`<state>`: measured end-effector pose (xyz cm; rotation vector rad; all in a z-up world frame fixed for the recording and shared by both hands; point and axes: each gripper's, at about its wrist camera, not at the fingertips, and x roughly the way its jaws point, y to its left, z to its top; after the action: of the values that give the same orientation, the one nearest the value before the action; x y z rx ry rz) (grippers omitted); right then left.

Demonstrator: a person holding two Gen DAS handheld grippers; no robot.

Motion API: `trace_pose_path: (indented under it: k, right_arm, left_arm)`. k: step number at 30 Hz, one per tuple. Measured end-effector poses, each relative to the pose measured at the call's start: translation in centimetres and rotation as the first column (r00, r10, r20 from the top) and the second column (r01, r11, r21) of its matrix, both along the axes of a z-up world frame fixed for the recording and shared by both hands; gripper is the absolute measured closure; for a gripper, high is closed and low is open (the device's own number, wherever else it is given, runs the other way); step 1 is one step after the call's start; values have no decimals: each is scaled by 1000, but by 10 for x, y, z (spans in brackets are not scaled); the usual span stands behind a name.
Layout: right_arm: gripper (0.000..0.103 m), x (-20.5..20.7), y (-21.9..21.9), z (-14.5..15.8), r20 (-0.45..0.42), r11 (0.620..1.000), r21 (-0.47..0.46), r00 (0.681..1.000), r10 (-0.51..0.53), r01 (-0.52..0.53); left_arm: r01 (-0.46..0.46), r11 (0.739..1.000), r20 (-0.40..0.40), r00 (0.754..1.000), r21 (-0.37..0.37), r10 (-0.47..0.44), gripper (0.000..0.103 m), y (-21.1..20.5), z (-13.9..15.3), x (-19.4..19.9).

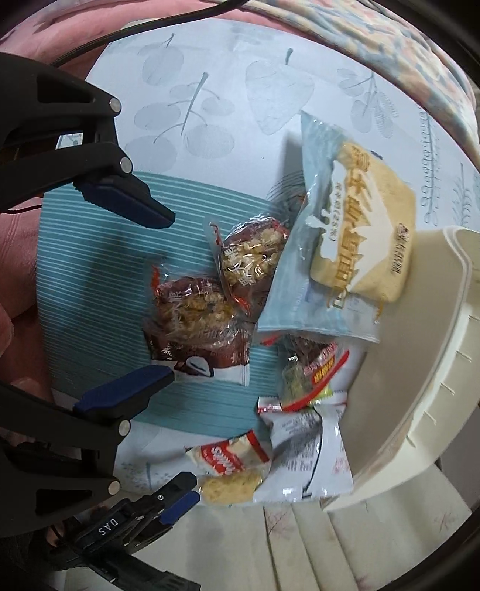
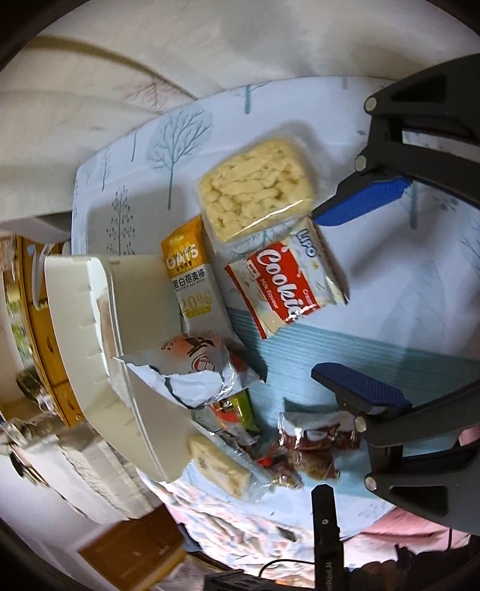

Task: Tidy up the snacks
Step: 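Grasp the nut bag with the left tool while the right tool grasps the red Cookies bag, then lift the nut bag and Cookies bag and carry them over the white tray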

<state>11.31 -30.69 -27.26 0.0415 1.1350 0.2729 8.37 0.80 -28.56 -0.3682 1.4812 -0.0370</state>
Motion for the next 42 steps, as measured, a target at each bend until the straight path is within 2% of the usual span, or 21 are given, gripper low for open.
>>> trace_pose_path:
  k: [11,15,19,26,30,32,39,42]
  right_arm:
    - [26,20,8,-16,41,989,-76,991,127,-123]
    - [26,23,12,-23,48,982,-93,985,167,-162]
    - [26,25,14,-28,39,978,-94,981,192,-188]
    - [26,28,22,-37,42,966,-105,970,240,-235]
    - [32,29,24,-38,41,963,-106,966,254,-249]
    - [41,30,21,-38,44,963,-111,966,253,-247]
    - [50,33,13,-37,32,961,-107,965,261,-257]
    - [54,33,16,-35,-1,953,-122,960,279,-277]
  left_arm:
    - [-79,996,-33,996,29,80,28,-14,-21,14]
    - [-96,995,-50,994,39,98,35,-16,-29,20]
    - [-112,993,-56,992,40,114,50,-22,-33,24]
    - [-133,991,-58,989,27,134,53,-26,-38,26]
    - [-141,990,-58,988,31,143,54,-28,-39,27]
    - [-161,987,-60,985,25,162,54,-28,-38,25]
    - [-185,982,-63,981,20,186,56,-28,-38,13]
    - [-186,983,-71,980,13,186,57,-25,-37,7]
